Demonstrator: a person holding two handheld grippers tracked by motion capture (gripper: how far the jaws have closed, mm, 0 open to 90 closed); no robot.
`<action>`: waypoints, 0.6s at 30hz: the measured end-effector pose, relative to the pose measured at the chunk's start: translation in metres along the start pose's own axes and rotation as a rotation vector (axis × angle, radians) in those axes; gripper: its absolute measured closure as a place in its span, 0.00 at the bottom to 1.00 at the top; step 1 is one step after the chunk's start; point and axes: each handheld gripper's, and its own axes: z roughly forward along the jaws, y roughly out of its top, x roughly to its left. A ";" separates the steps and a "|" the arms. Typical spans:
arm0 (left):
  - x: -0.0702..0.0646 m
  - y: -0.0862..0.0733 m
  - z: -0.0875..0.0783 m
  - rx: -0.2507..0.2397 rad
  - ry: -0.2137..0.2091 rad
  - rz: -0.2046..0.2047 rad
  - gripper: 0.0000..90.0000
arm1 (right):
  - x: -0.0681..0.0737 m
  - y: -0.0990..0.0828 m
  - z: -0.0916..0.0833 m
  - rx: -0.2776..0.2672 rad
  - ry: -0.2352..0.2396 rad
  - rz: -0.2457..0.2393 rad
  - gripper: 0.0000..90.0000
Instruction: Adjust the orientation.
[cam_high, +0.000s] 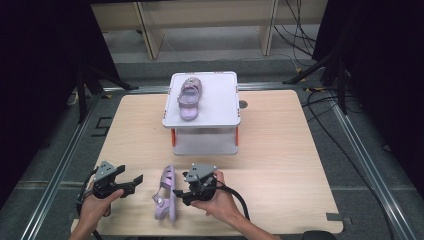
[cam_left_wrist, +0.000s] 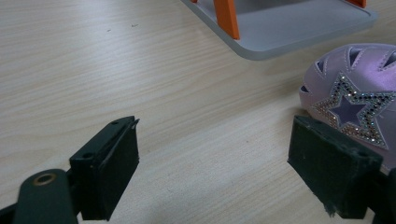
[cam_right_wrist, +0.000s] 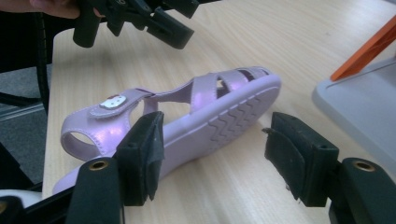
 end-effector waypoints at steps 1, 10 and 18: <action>-0.001 0.001 -0.001 -0.001 -0.001 0.002 0.17 | 0.002 0.001 0.002 0.000 0.013 0.003 0.42; -0.001 0.001 -0.001 -0.006 -0.004 0.011 0.17 | 0.012 0.001 0.008 0.003 0.062 0.004 0.50; -0.002 0.001 -0.001 -0.010 -0.010 0.011 0.17 | 0.015 0.002 0.017 0.020 0.070 0.062 0.51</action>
